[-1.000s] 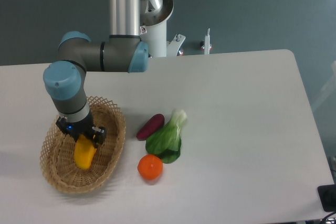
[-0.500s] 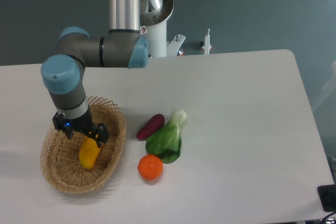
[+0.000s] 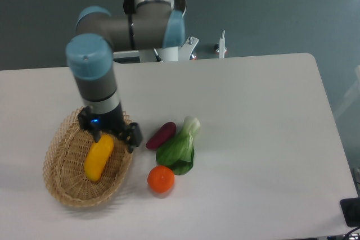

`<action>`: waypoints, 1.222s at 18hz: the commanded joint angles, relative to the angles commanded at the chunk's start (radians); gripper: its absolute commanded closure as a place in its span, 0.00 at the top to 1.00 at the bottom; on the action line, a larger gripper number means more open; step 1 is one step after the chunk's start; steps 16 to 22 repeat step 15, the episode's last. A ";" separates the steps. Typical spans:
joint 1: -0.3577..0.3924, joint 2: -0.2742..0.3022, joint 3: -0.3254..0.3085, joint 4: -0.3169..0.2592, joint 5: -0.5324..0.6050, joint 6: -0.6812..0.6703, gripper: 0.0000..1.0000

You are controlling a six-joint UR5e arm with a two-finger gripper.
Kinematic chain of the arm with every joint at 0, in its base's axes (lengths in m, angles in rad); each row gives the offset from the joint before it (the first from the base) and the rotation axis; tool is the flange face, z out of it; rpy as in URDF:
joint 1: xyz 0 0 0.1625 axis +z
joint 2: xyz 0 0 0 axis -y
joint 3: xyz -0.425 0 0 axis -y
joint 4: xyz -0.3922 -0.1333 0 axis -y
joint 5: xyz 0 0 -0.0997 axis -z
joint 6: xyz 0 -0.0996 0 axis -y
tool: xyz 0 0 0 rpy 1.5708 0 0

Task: Place the mango in the basket
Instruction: 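Lift the open gripper up out of the basket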

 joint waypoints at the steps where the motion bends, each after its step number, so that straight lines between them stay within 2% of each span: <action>1: 0.009 0.000 0.014 -0.012 0.002 0.029 1.00; 4: 0.046 0.008 0.014 -0.041 0.002 0.066 1.00; 9: 0.094 0.017 0.002 -0.046 0.002 0.128 1.00; 22: 0.112 0.035 -0.009 -0.045 -0.002 0.137 1.00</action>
